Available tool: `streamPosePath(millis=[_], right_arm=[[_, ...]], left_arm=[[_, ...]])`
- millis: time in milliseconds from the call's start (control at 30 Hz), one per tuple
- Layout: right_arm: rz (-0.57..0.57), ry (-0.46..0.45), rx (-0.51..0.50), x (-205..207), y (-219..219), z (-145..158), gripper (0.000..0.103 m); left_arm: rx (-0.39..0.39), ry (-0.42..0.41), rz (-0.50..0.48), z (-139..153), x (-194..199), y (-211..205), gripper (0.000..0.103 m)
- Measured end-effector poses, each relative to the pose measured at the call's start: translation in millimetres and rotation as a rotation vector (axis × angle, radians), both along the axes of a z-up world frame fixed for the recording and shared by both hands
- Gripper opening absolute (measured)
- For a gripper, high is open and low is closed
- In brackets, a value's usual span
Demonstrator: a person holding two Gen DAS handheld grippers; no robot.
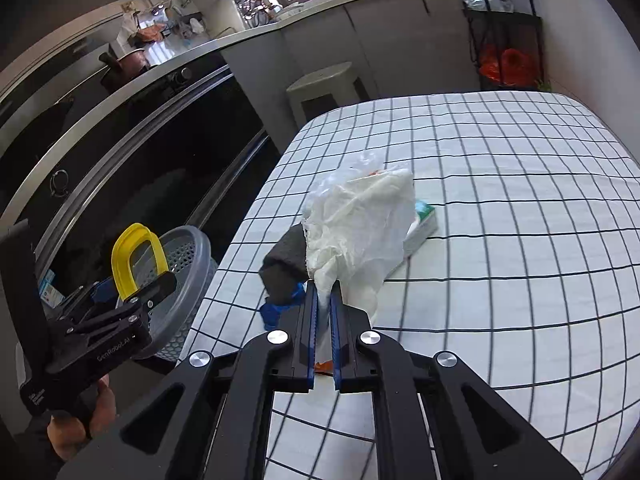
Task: Collect trash
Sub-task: 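Carry the yellow ring over the basket with the left tool while the right carries the bag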
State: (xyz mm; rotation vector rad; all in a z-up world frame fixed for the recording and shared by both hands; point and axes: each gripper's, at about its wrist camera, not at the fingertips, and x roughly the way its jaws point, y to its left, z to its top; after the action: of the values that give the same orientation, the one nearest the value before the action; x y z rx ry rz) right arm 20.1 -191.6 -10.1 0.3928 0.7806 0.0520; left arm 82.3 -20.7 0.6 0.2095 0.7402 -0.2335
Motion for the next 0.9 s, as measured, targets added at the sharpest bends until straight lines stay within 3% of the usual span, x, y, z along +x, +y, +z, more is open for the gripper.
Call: streamPosePath(millis=[267, 900], right_arm=[[0.102, 0.003, -0.076, 31.9, 61.4, 2.9, 0.006], [0.368, 0.031, -0.066, 128.8, 186.9, -12.2, 0.006]], left_arm=[[-0.019, 0.013, 0.101, -12.5, 23.2, 63.1, 0.070], [-0.089, 0.101, 0.292, -34.8, 59.1, 162.4, 0.071]])
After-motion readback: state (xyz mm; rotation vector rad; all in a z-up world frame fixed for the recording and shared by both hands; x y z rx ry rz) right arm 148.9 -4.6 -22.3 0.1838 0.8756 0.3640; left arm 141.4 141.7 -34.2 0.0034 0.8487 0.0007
